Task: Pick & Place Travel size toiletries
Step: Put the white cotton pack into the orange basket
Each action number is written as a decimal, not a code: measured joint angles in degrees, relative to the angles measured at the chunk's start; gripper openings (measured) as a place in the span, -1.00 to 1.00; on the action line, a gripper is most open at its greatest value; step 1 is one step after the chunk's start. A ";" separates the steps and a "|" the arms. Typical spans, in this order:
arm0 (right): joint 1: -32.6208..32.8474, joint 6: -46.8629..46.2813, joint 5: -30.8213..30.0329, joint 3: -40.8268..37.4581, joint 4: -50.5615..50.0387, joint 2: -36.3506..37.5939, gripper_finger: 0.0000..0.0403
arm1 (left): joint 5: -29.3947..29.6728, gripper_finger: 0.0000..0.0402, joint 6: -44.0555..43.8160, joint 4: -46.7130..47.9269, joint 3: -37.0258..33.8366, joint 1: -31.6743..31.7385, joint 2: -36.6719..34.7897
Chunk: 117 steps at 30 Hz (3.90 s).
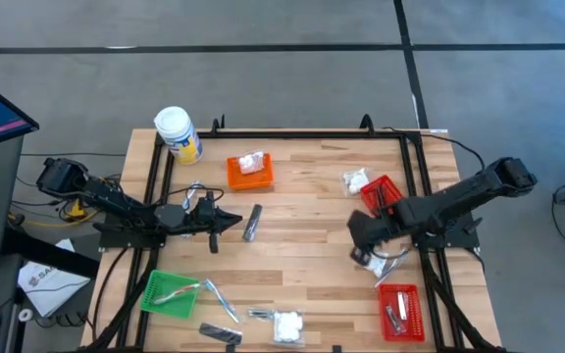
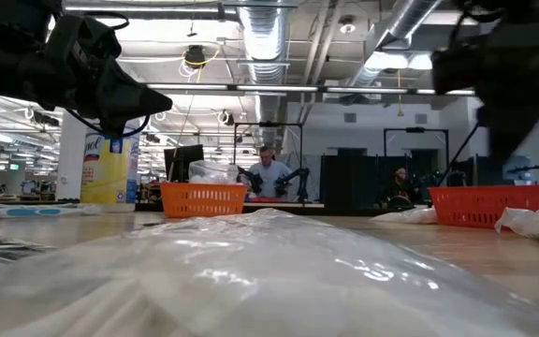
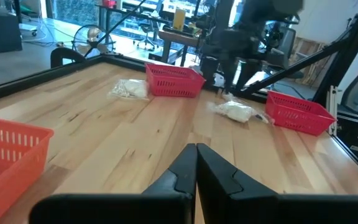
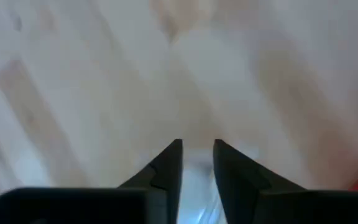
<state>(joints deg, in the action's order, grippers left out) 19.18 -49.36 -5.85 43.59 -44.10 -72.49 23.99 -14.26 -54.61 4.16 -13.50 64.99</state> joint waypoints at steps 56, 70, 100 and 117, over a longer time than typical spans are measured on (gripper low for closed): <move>12.79 -11.18 9.42 12.84 -21.49 -18.34 -1.00 | -0.07 -0.99 -1.67 0.09 0.00 0.01 0.00; 5.22 4.27 11.95 12.85 -15.44 -27.25 -1.00 | -0.07 -0.99 -1.74 0.09 0.00 0.00 0.00; -14.08 5.44 -22.78 15.87 -1.12 -26.02 -1.00 | -0.49 -0.99 -2.50 0.53 0.37 0.01 0.02; -14.52 26.55 -7.54 15.94 25.58 -32.60 -1.00 | -0.50 -0.99 -2.10 0.59 0.39 0.01 0.01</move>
<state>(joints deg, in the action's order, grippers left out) 4.66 -22.81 -13.39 59.53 -18.52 -105.08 23.49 -16.36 -54.02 4.56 -13.49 65.00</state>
